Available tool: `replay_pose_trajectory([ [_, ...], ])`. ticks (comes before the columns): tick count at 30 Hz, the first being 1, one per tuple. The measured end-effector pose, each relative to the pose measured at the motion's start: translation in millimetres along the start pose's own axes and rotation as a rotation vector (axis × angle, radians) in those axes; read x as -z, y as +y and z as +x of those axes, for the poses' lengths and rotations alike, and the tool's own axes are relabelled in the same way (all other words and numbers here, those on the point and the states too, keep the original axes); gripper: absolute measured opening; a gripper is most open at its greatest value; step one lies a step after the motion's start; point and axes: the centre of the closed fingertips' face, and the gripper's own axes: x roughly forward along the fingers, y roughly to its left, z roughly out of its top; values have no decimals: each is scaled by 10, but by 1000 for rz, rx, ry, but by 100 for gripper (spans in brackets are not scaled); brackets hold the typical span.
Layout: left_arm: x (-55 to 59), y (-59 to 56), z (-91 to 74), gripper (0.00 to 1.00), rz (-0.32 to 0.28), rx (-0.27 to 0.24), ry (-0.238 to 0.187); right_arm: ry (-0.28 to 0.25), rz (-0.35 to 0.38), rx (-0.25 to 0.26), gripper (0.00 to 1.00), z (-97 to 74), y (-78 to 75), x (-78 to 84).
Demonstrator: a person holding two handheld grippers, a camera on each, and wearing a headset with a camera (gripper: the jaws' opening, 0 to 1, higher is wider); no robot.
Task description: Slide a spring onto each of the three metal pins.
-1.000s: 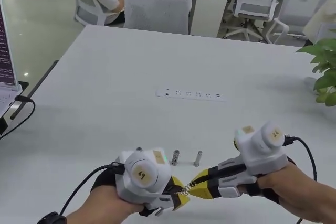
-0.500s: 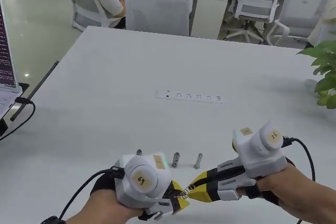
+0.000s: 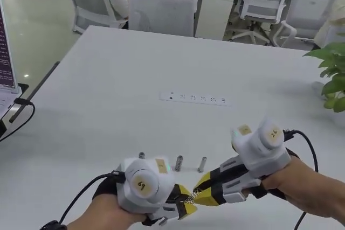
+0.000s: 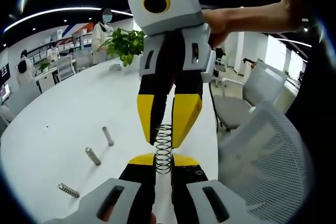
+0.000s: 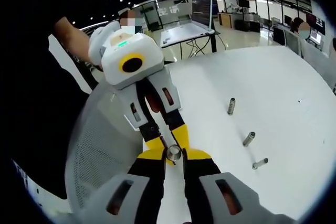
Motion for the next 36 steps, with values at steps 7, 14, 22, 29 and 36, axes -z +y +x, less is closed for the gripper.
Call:
replay_pose_trajectory([
  [7,-112,-20,-32,2,-14,19,-51,98,-95,-7,12,-29,34,7],
  [14,-240,-18,-72,2,-19,28,-107,153,-164,-15,11,-118,53,-66],
  [22,-345,-25,-91,2,2,36,-137,222,-245,-37,9,-180,86,-120],
  [29,-367,-31,-77,2,5,42,-138,277,-290,-52,9,-193,91,-108],
  [36,-365,-35,-66,2,11,46,-132,341,-333,-53,9,-188,90,-94],
])
